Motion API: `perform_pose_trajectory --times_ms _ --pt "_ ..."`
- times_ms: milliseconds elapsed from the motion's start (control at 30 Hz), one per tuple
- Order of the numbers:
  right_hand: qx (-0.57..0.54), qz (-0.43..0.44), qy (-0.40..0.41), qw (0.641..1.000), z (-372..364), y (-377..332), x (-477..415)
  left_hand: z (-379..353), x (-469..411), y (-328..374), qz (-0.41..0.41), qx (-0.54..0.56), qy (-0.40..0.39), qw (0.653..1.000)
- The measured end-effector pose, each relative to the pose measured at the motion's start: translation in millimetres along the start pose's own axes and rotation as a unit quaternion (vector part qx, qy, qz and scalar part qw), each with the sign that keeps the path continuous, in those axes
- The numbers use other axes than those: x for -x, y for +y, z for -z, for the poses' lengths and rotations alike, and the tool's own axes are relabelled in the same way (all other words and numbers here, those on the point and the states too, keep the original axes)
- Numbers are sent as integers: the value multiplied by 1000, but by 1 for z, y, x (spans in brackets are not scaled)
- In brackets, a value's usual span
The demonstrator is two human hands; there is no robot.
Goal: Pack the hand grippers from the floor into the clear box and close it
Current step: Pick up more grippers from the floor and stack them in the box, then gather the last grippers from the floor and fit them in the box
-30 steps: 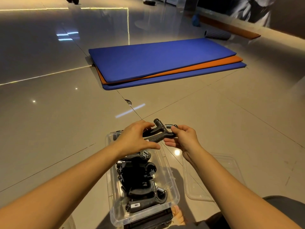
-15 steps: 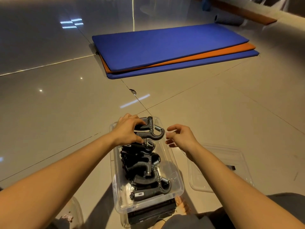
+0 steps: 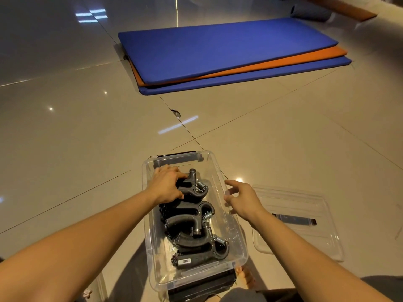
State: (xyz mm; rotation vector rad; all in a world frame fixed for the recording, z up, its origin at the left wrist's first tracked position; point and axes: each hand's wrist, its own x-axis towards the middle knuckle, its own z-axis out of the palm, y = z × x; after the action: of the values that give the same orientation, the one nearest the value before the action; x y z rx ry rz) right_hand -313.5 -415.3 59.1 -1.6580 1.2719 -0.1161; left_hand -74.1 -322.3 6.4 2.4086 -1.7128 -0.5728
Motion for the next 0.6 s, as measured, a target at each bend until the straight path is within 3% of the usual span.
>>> perform_pose_trajectory --times_ms 400,600 --pt "-12 -31 -7 999 1 1 -5 -6 -7 -2 21 38 -38 998" --pt "15 -30 0 999 0 1 -6 -2 0 5 15 25 -14 999"
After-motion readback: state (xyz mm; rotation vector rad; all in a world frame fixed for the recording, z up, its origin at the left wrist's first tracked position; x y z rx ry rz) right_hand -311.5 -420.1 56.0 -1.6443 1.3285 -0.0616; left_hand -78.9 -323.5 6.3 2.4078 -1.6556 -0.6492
